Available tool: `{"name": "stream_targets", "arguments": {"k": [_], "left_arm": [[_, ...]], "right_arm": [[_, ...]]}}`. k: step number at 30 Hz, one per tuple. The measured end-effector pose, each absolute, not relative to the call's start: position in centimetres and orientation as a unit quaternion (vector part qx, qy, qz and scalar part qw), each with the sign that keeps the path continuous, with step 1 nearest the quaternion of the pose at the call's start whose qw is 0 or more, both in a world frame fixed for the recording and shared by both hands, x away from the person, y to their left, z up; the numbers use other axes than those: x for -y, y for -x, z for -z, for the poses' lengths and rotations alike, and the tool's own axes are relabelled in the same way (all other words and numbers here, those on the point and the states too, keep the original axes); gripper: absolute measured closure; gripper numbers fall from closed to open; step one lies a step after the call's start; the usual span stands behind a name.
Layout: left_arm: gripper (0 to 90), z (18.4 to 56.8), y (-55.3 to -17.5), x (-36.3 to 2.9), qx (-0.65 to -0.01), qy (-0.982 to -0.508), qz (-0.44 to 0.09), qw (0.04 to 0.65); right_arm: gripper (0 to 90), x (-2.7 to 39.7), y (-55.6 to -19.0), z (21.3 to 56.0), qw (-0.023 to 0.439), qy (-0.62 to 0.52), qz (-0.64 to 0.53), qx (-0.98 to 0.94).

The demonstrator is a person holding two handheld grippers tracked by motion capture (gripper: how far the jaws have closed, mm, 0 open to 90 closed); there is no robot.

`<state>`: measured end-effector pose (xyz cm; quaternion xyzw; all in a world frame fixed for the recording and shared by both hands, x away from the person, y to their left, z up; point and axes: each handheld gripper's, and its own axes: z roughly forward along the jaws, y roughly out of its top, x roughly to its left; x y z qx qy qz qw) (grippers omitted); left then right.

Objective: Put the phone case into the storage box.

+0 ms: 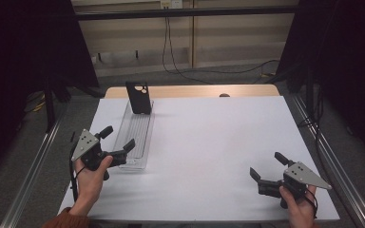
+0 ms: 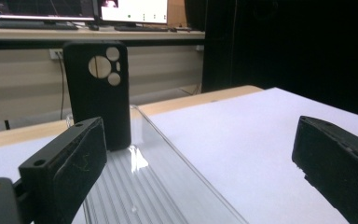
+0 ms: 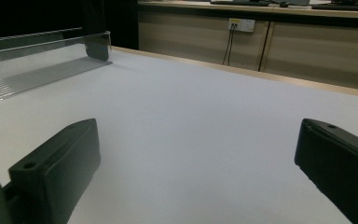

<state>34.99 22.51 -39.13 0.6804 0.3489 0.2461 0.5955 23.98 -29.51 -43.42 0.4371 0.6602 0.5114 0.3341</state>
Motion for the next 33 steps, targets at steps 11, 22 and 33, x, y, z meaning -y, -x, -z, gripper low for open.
{"name": "stream_targets", "arguments": {"k": [11,22,33], "left_arm": [[3.2,40.6,-33.3,-22.8,-0.35,-0.685,-0.243,0.591],[3.2,41.7,-31.7,-23.2,-0.354,-0.682,-0.239,0.593],[3.2,42.4,-30.6,-24.2,-0.38,-0.683,-0.243,0.575]], "right_arm": [[0.0,29.5,-23.9,43.4,0.335,-0.438,-0.512,-0.659],[0.0,29.9,-23.5,43.4,0.337,-0.443,-0.511,-0.655],[0.0,30.3,-23.0,43.4,0.34,-0.447,-0.509,-0.652]]}}
